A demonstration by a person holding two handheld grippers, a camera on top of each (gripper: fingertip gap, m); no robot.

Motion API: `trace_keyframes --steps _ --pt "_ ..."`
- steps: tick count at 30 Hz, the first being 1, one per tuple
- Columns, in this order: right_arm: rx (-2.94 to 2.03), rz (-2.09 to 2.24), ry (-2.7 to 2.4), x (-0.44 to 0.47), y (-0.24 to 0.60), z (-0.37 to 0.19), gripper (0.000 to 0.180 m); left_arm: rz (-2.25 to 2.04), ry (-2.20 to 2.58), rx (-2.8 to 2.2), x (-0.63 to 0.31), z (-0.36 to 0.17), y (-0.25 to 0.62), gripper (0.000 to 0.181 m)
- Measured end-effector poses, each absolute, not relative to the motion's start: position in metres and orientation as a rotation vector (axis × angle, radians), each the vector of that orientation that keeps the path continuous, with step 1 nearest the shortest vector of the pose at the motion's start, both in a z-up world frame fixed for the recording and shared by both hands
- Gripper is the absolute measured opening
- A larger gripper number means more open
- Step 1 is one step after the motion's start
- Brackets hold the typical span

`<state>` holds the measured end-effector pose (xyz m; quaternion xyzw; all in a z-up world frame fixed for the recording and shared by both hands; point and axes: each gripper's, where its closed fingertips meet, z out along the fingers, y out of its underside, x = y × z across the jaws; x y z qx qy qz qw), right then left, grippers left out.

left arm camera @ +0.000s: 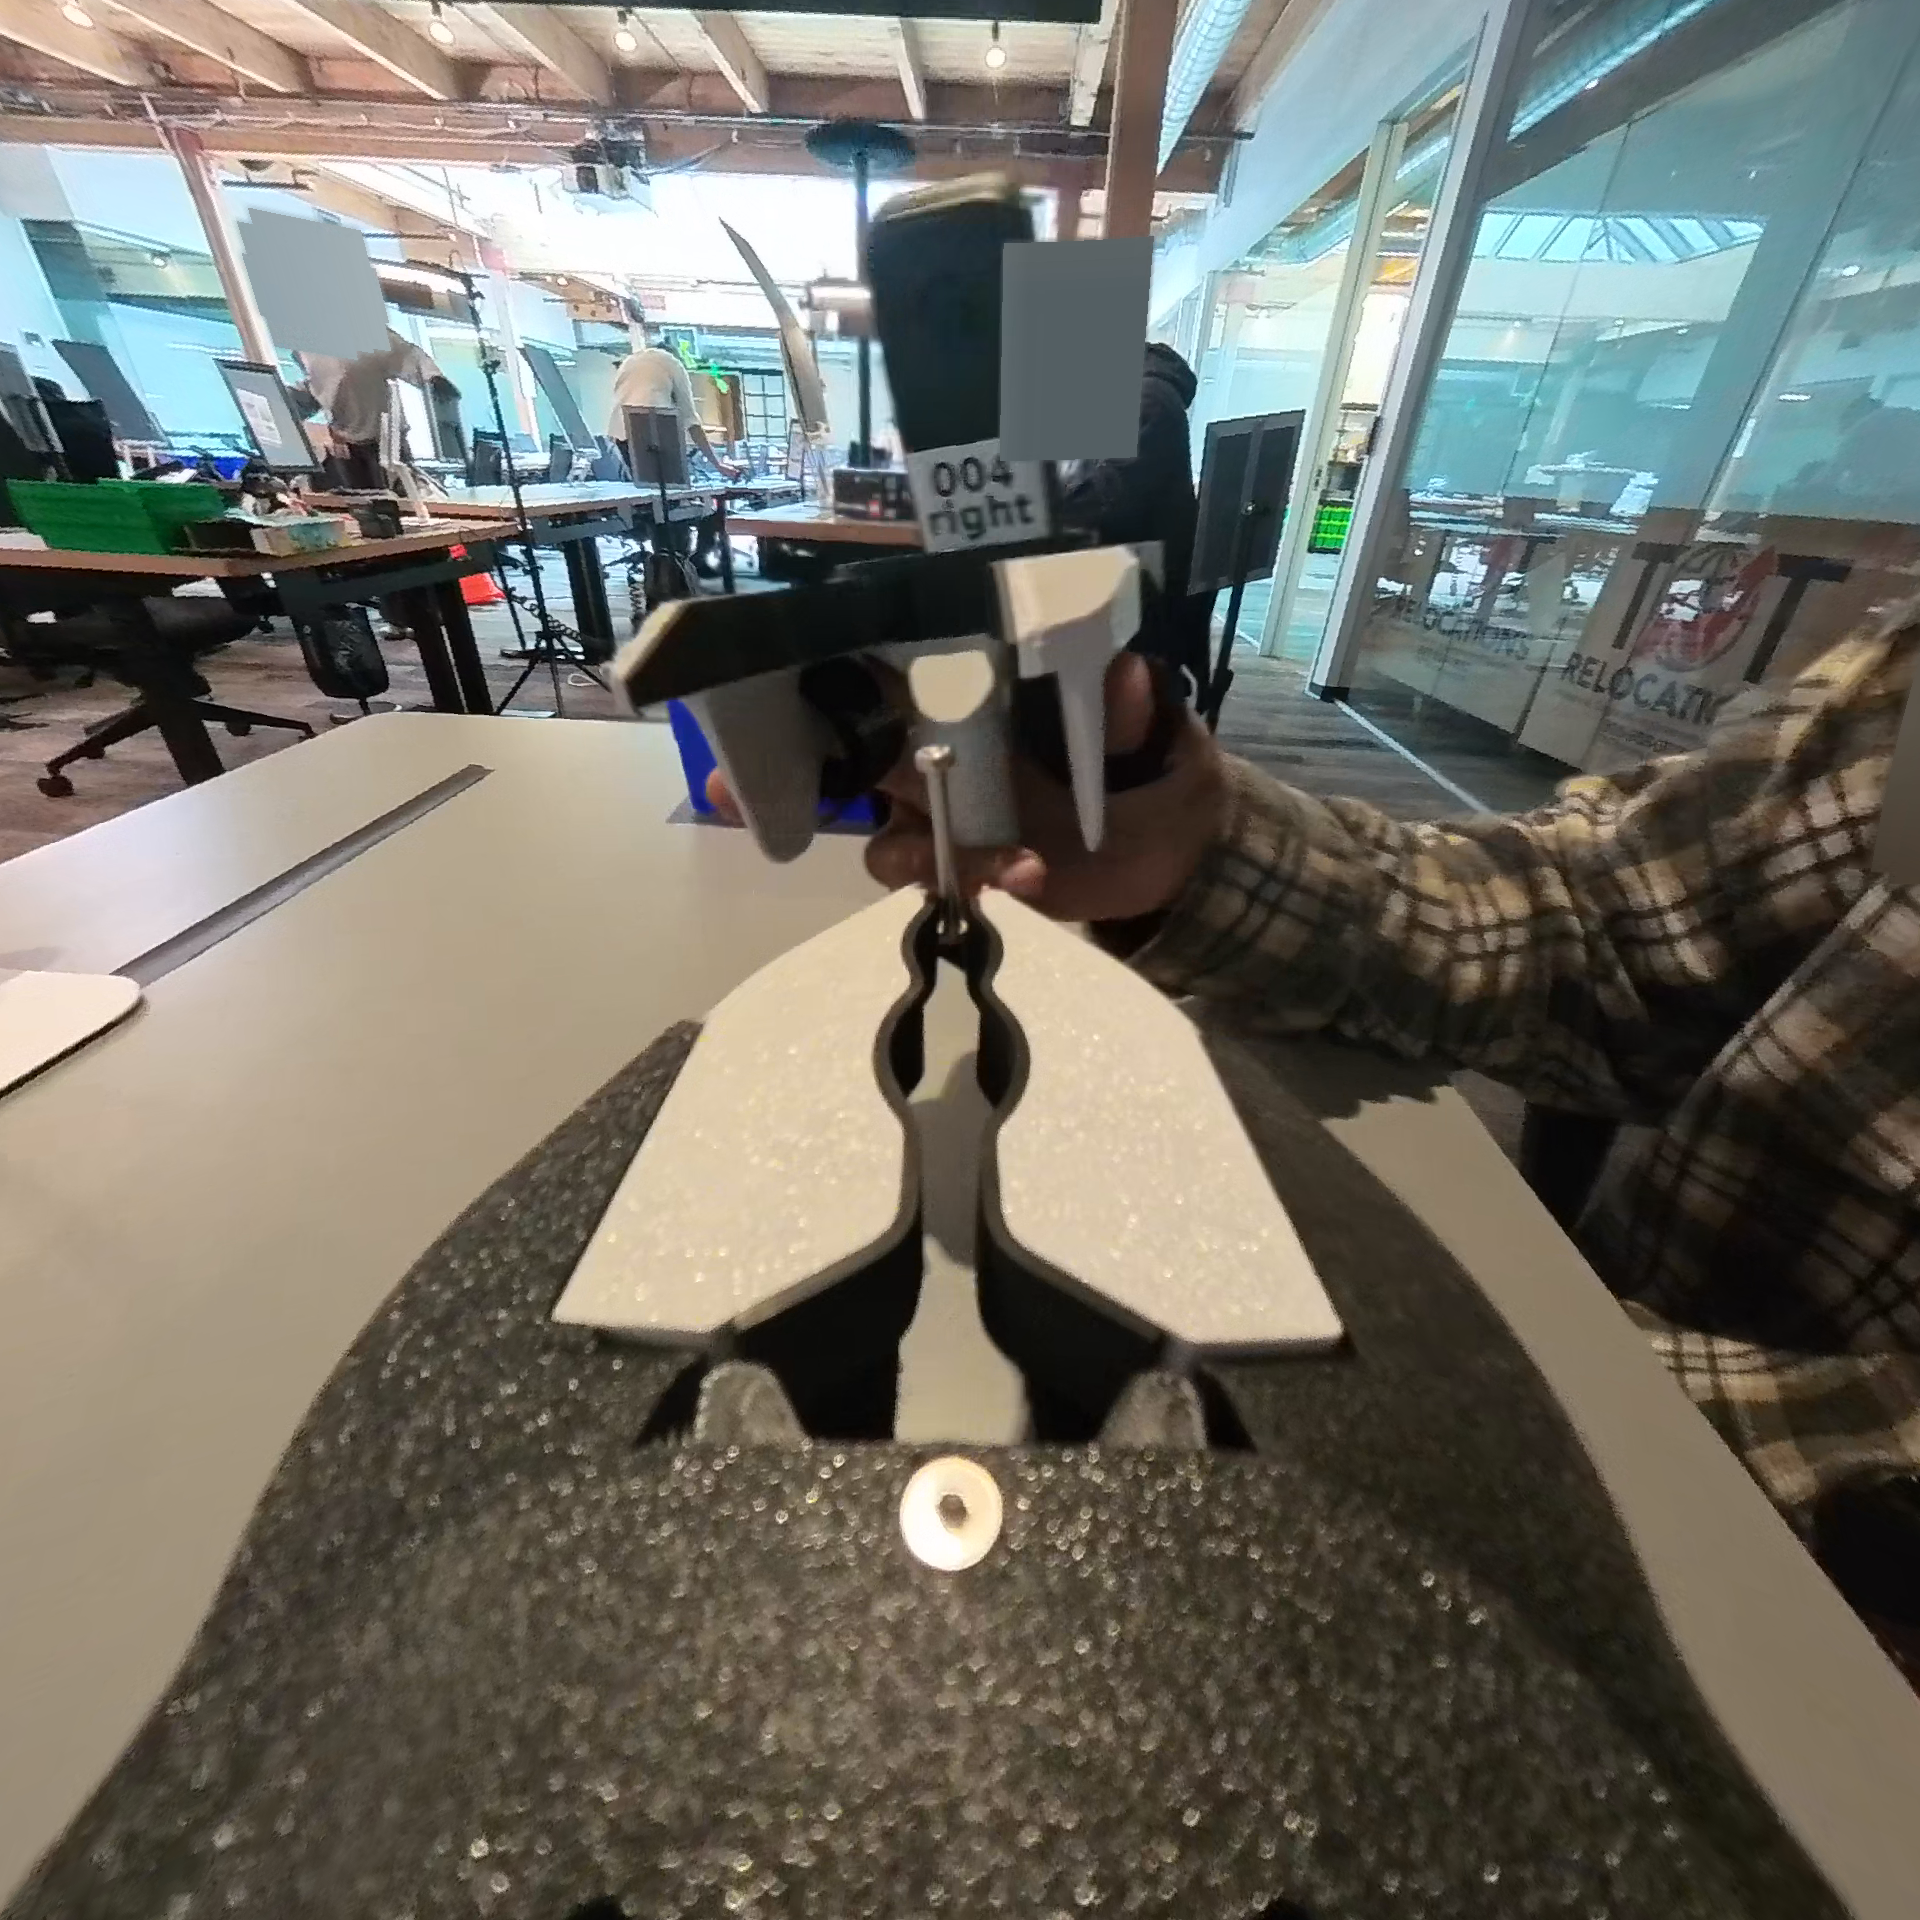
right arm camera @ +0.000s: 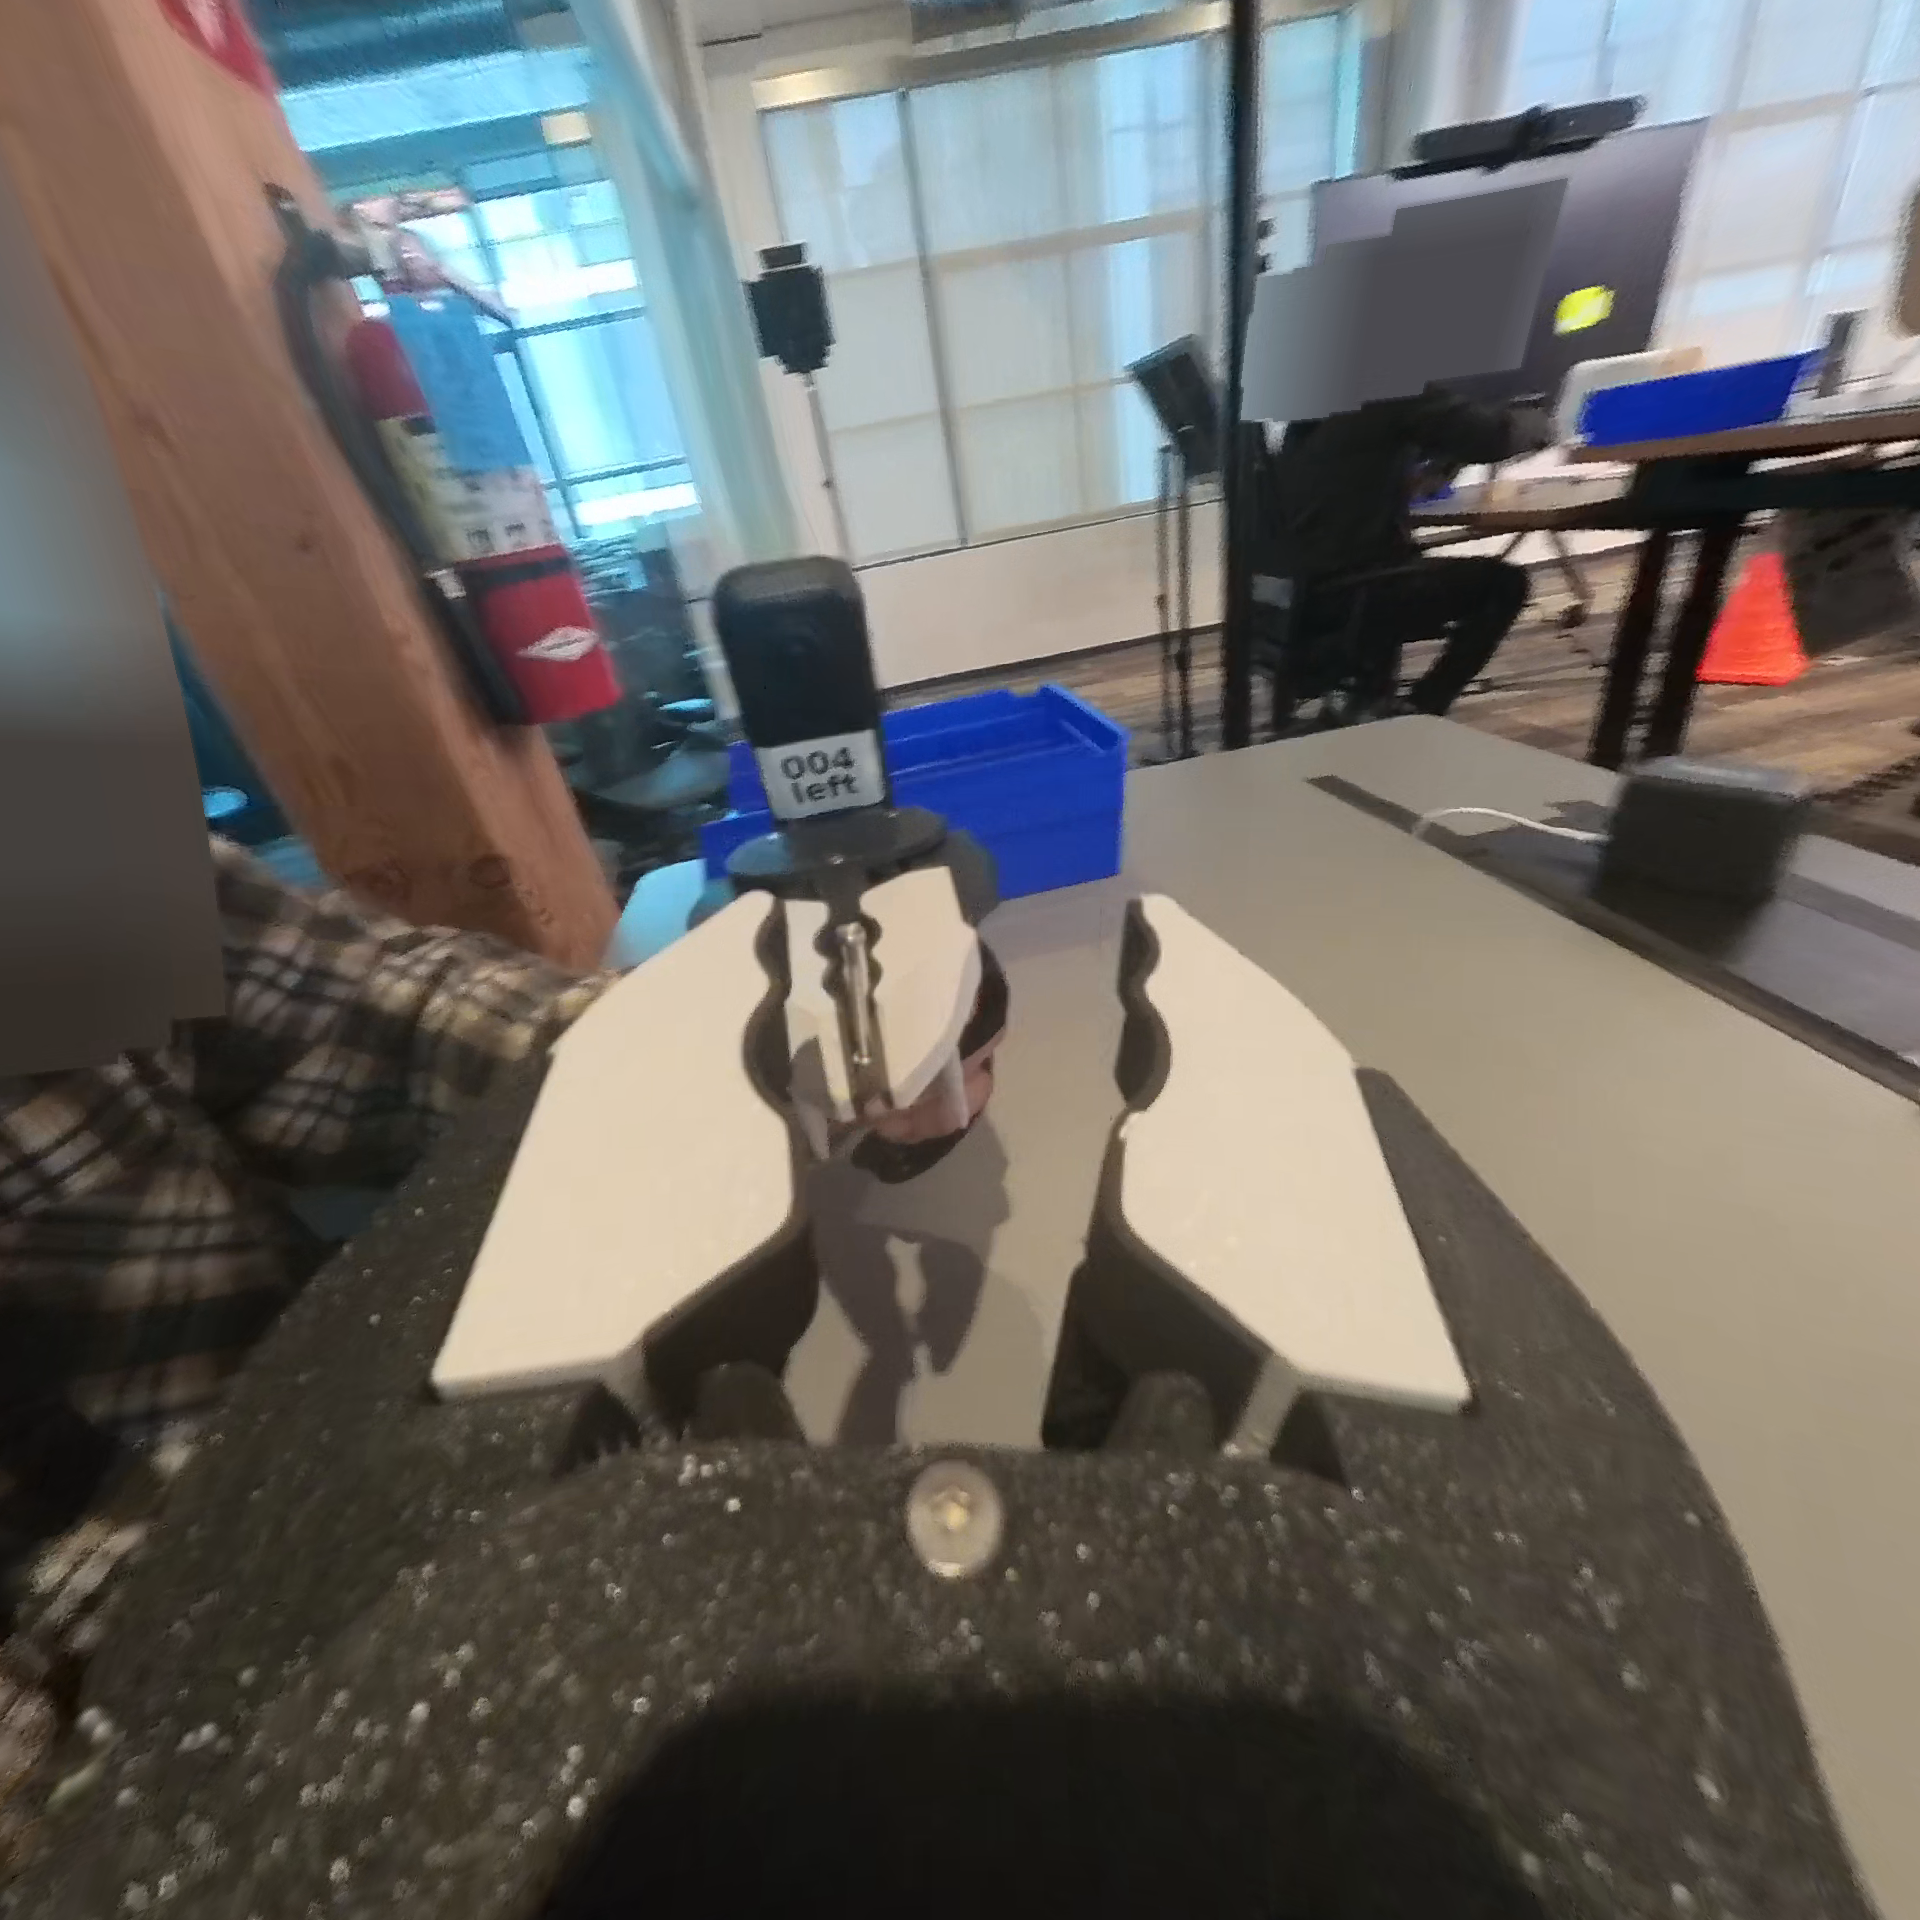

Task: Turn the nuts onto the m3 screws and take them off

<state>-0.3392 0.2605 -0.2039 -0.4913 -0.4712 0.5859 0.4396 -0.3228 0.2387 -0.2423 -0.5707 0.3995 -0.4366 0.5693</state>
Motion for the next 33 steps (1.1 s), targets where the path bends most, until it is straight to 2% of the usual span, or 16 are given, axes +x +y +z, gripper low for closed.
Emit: trace_keyframes --steps 4,6,33 --pt "-1.314 1.29 -1.061 -0.347 0.264 -0.207 0.077 -1.026 0.919 -1.347 -0.324 -0.242 0.24 0.004" --pt "-1.341 1.247 -1.046 -0.352 0.263 -0.21 0.079 -1.027 0.925 -1.35 -0.323 -0.243 0.24 0.004" --pt "-1.361 1.242 -1.03 -0.344 0.261 -0.207 0.071 -1.013 0.926 -1.296 -0.325 -0.229 0.233 0.004"
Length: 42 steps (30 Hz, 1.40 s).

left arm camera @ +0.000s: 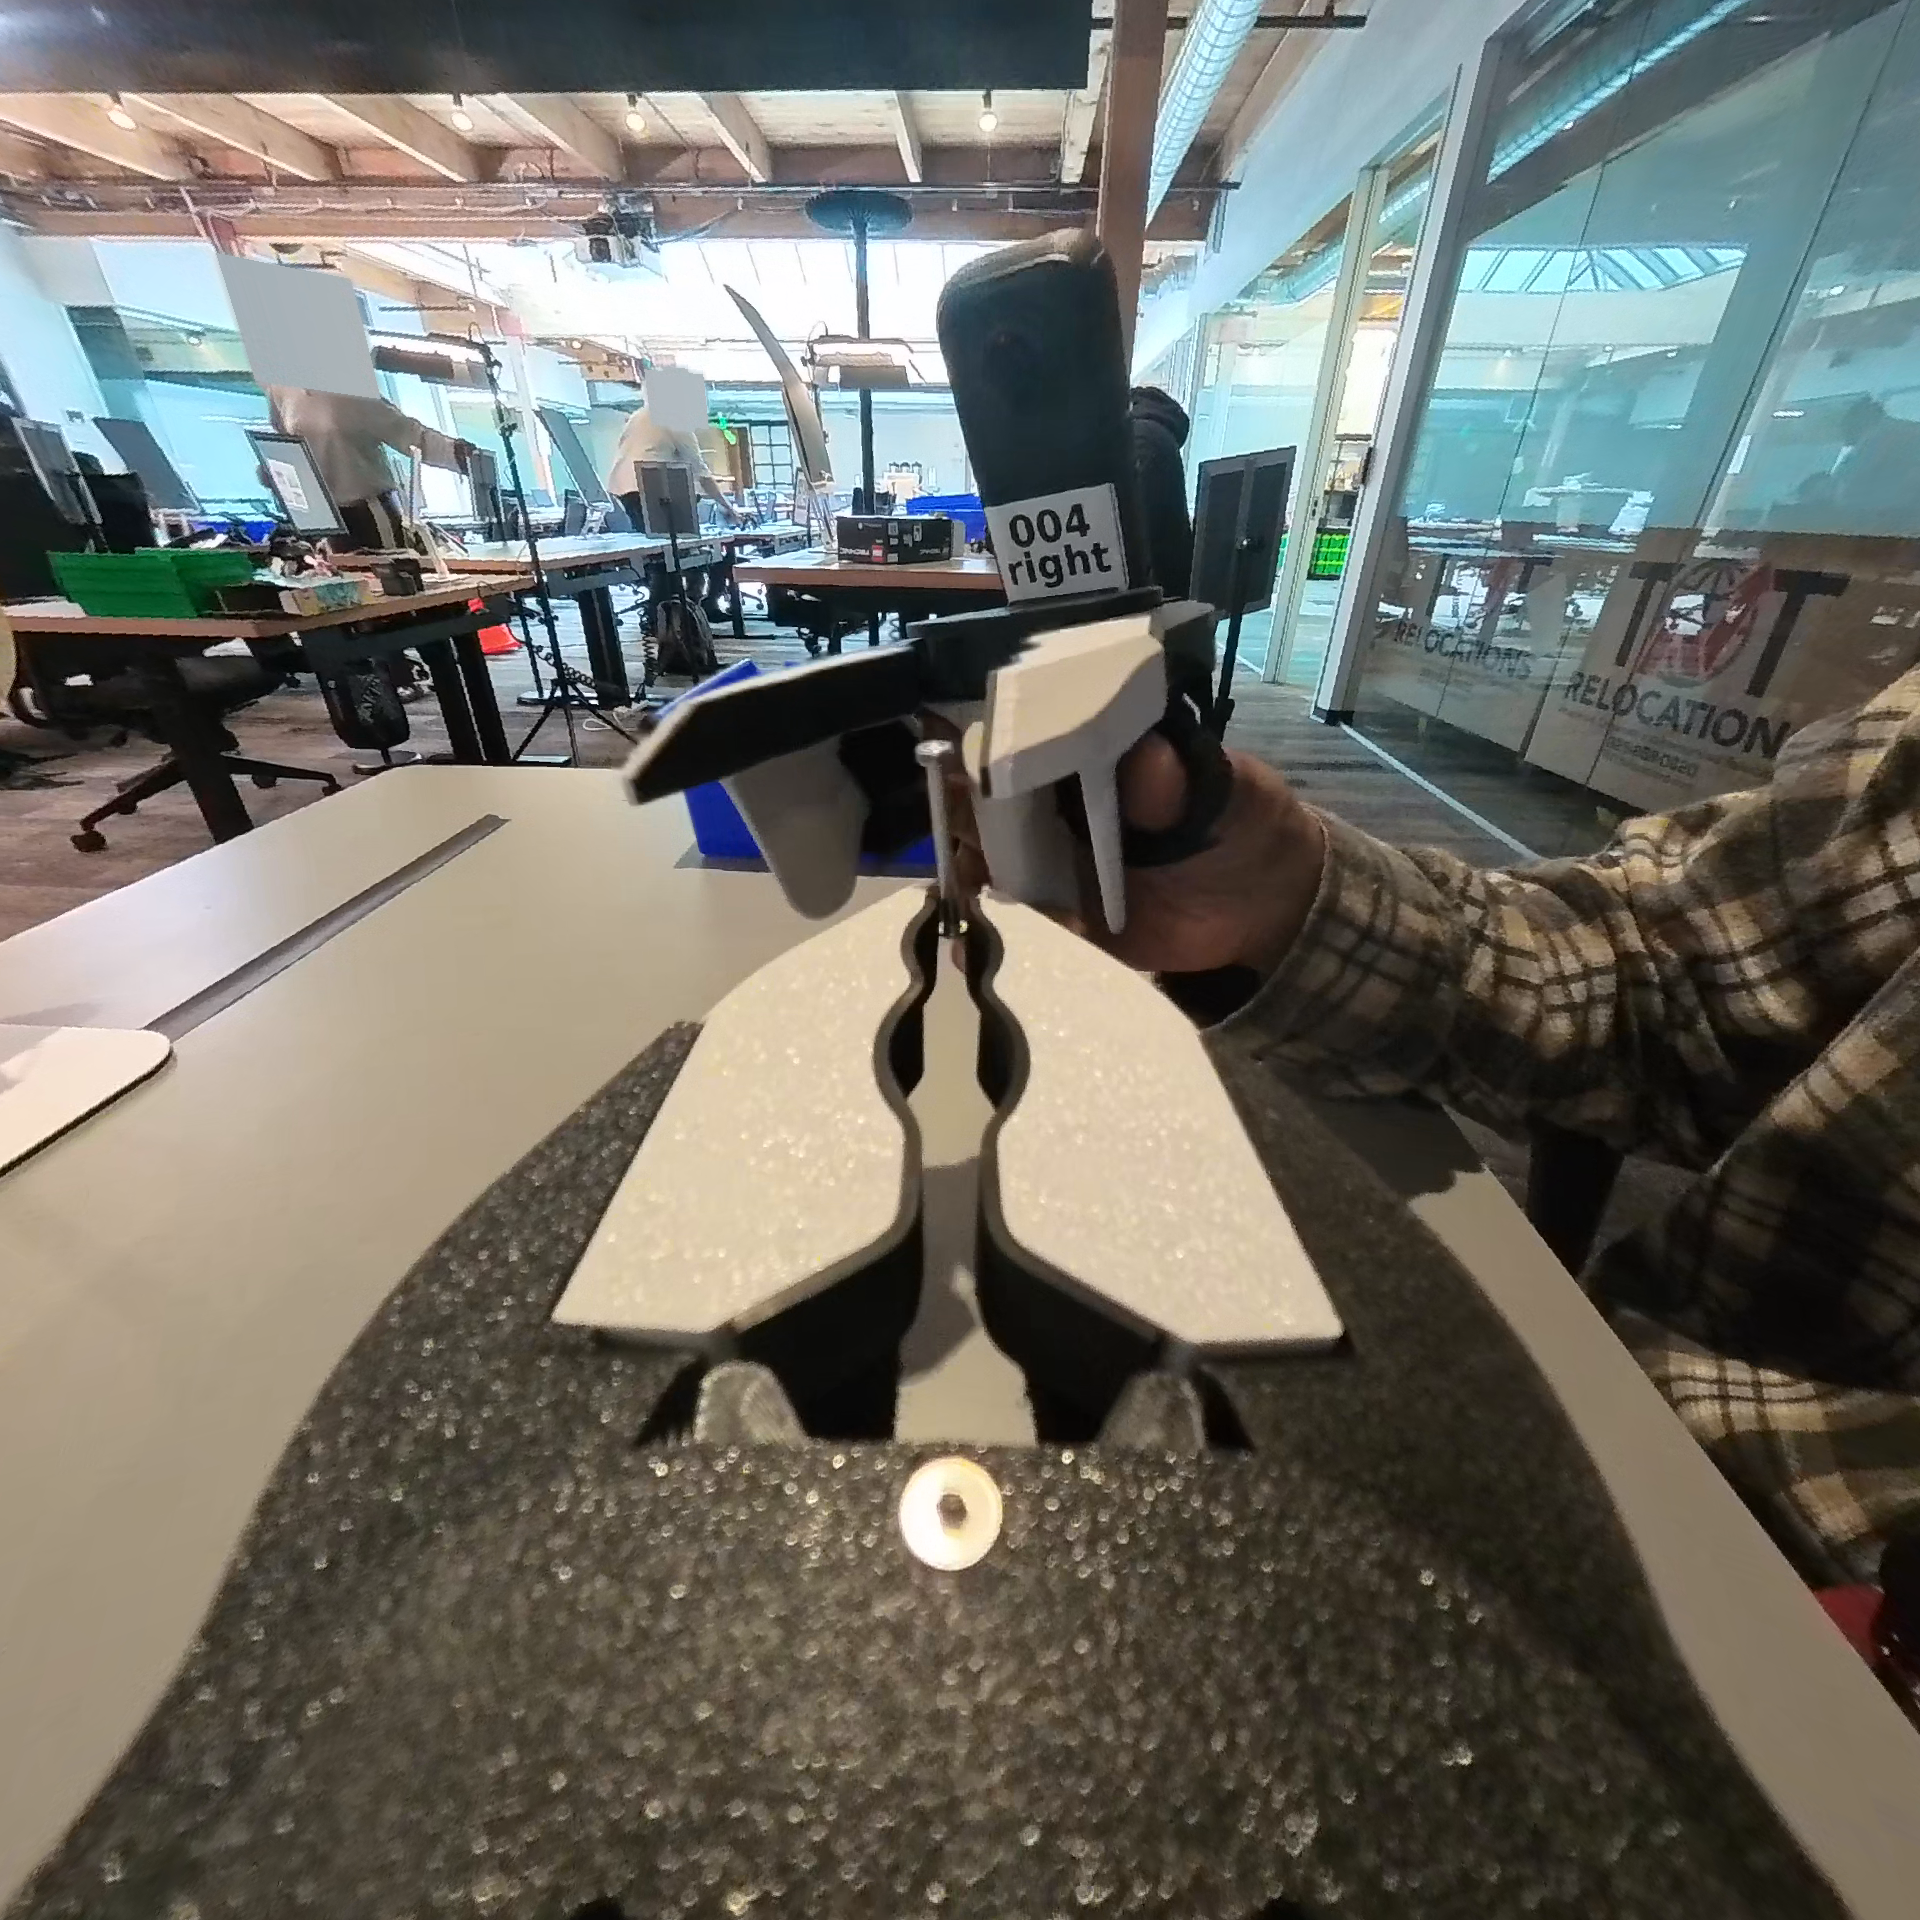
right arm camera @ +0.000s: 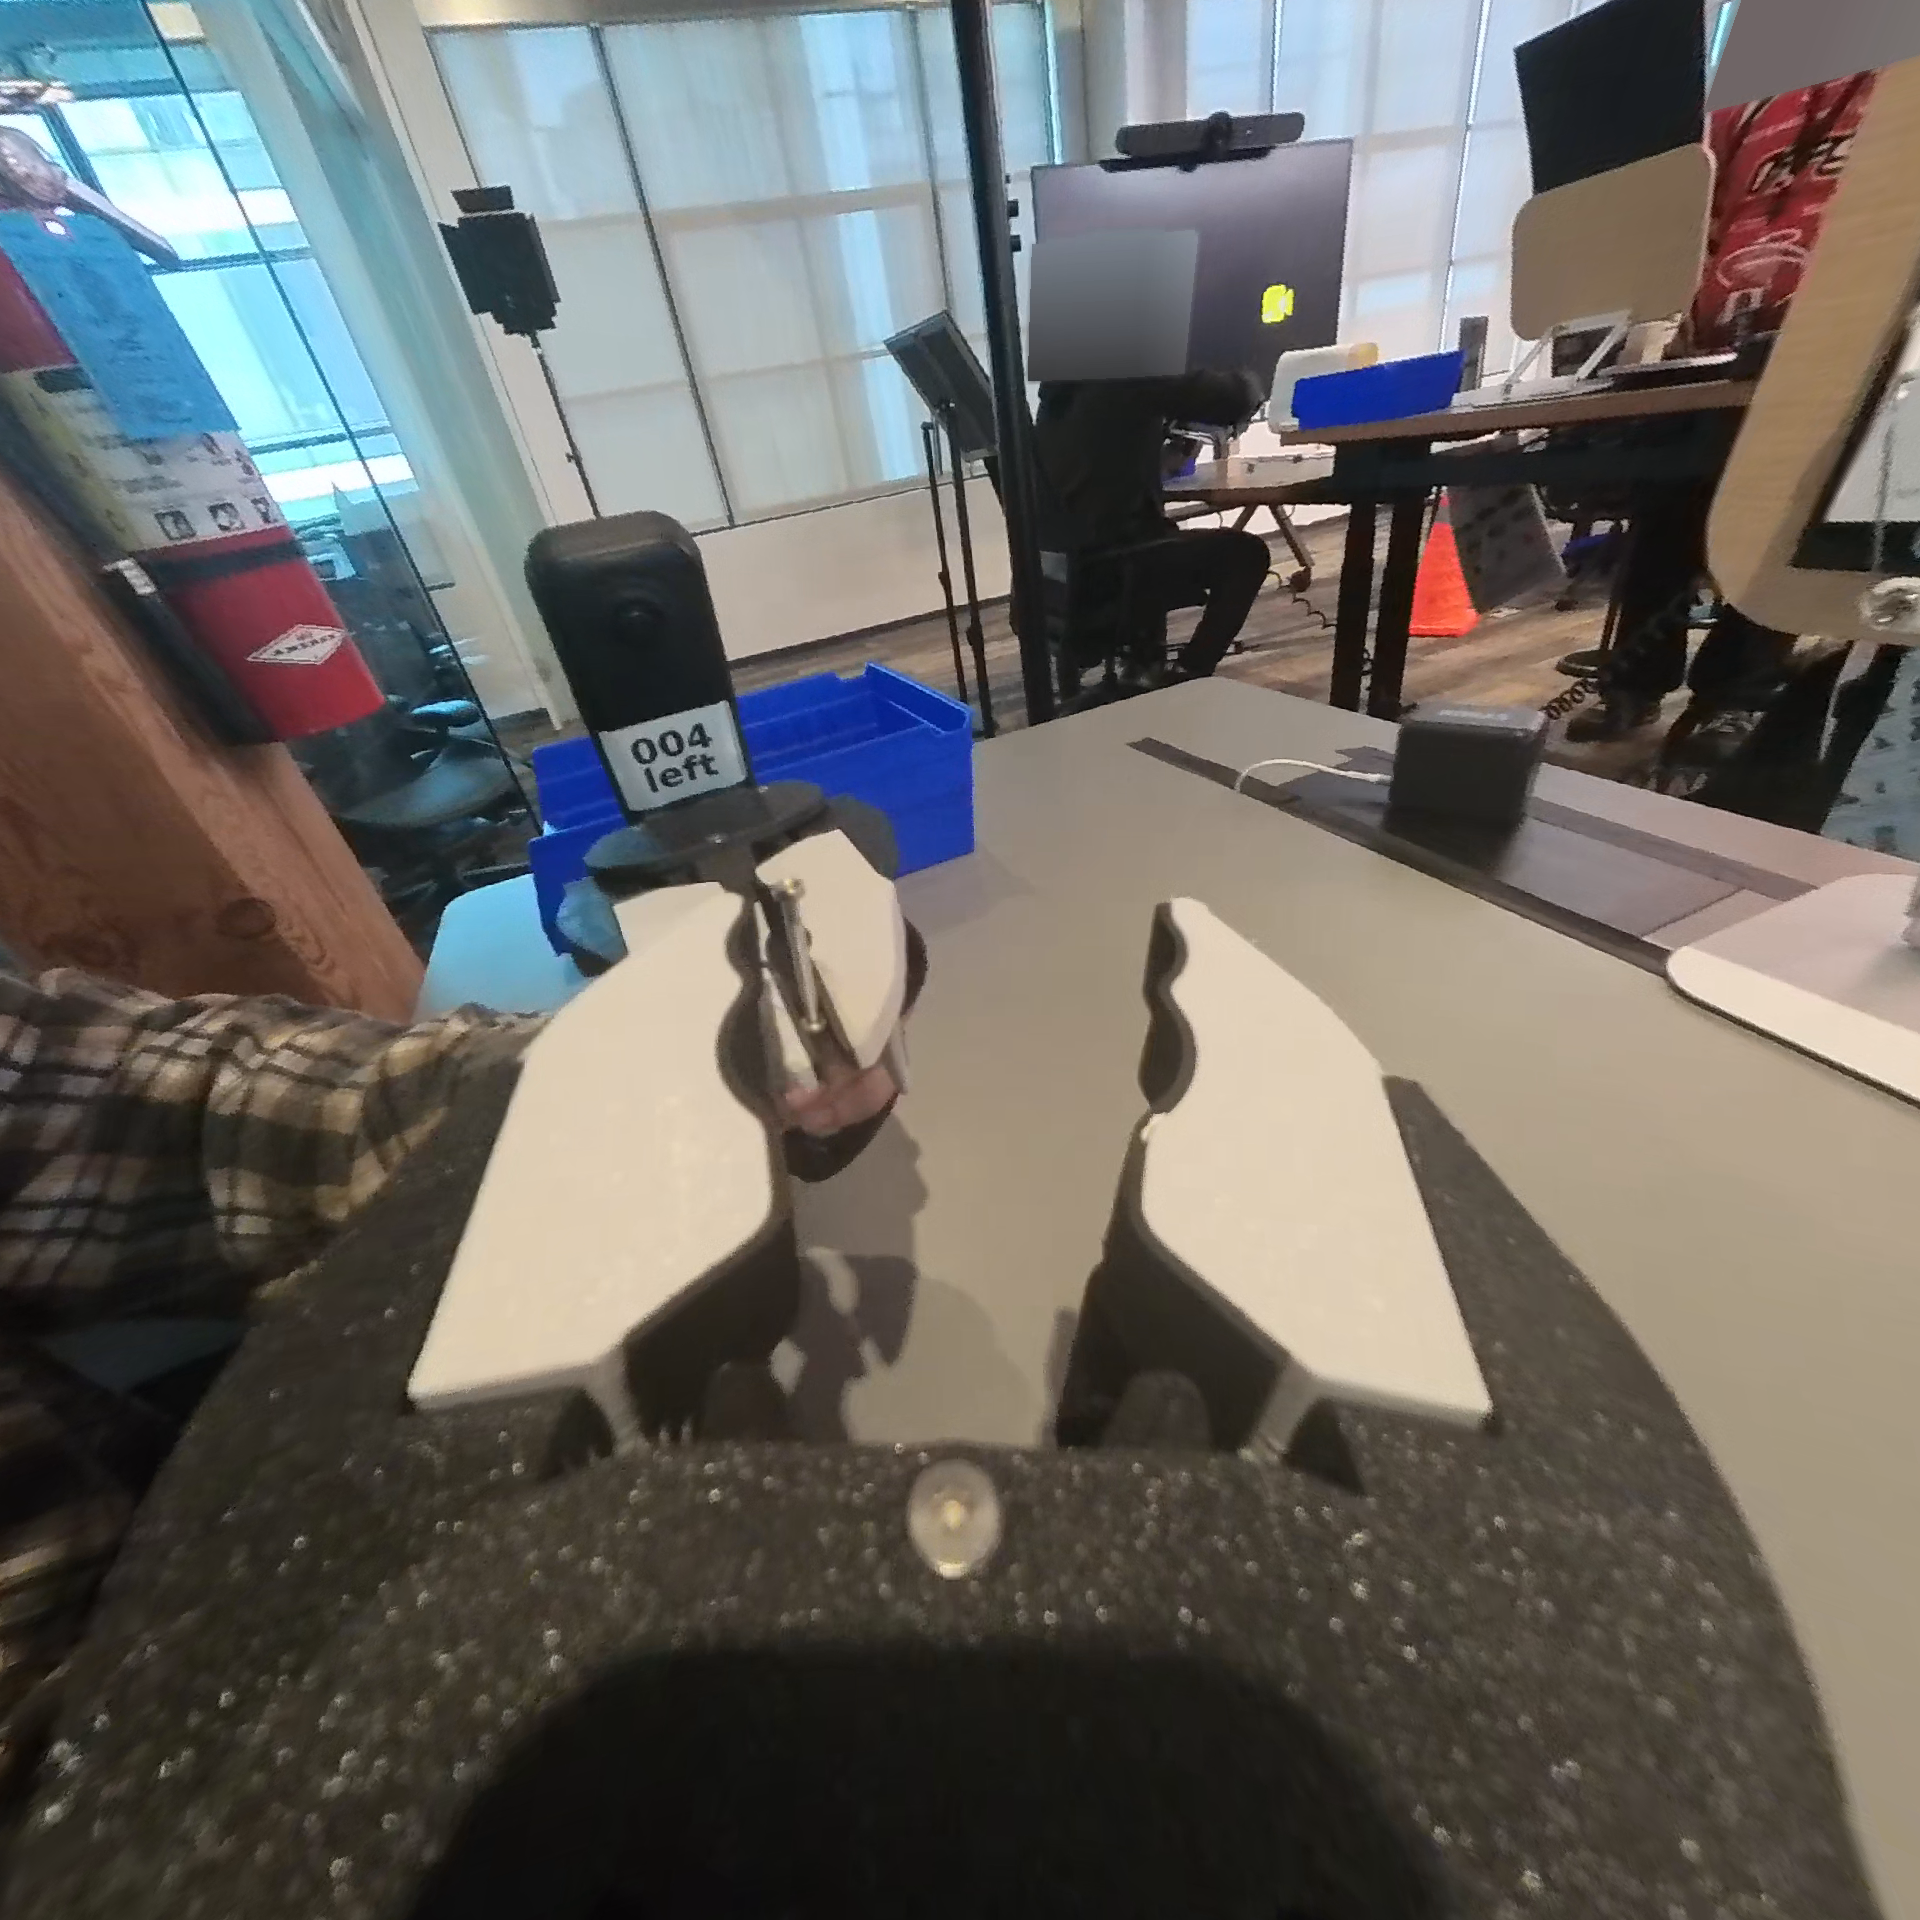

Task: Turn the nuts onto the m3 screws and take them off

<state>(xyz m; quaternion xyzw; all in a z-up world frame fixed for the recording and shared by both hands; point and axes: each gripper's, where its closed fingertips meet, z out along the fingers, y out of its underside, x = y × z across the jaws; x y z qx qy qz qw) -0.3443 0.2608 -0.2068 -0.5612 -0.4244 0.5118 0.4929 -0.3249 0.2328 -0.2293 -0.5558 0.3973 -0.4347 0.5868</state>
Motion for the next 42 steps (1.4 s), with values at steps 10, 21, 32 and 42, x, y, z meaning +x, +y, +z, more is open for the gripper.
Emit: trace_keyframes --steps 10,21,32,42 --pt "-1.342 1.261 -1.09 -0.349 0.237 -0.205 0.037 -0.996 0.93 -1.305 -0.323 -0.232 0.234 0.004" --pt "-1.316 1.253 -1.18 -0.356 0.229 -0.205 0.005 -0.995 0.934 -1.296 -0.324 -0.23 0.233 0.004" --pt "-1.245 1.262 -1.253 -0.352 0.222 -0.2 0.004 -1.059 0.942 -1.254 -0.323 -0.225 0.226 0.004" --pt "-1.223 1.353 -1.234 -0.349 0.225 -0.196 0.012 -1.069 0.939 -1.245 -0.323 -0.224 0.226 0.004"
